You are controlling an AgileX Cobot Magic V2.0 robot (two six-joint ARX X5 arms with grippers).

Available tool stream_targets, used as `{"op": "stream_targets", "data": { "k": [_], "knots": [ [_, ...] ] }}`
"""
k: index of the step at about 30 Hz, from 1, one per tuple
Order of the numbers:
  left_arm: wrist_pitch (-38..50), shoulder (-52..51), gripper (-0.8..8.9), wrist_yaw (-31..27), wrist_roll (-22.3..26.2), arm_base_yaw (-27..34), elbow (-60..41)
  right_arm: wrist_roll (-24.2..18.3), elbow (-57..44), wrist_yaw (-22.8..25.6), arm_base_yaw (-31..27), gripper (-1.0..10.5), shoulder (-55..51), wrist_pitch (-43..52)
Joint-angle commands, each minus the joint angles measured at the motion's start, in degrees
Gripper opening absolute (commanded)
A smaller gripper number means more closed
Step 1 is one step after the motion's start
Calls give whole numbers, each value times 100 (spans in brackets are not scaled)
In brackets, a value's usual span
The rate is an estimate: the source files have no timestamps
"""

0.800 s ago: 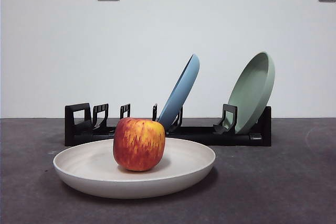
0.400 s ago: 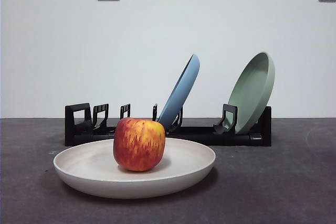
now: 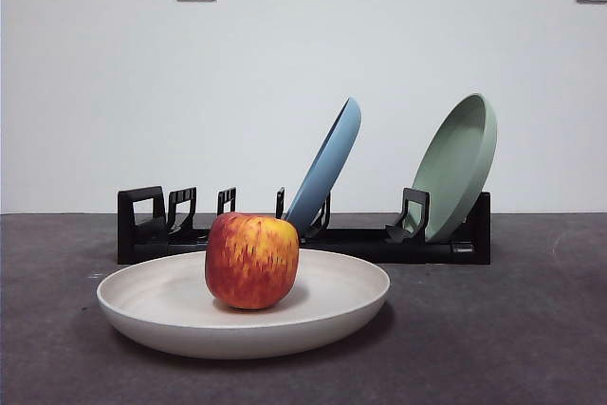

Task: Take the yellow plate from the plate rack,put the plate on the table,take the apple from the table,put the apple in the plate

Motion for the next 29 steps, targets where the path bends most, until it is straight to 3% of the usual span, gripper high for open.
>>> {"op": "stream_targets", "data": {
  "k": [1, 20, 25, 29],
  "knots": [
    [59, -17, -3, -22, 24, 17, -92, 55, -35, 15, 9, 1, -9, 28],
    [61, -17, -3, -22, 24, 17, -92, 52, -35, 17, 9, 1, -9, 28],
    [61, -17, -3, -24, 24, 17, -92, -577, -57, 509, -79, 1, -144, -214],
    [59, -17, -3, -24, 24, 17, -92, -791, -297, 422, -485, 1, -413, -308]
  ]
}}
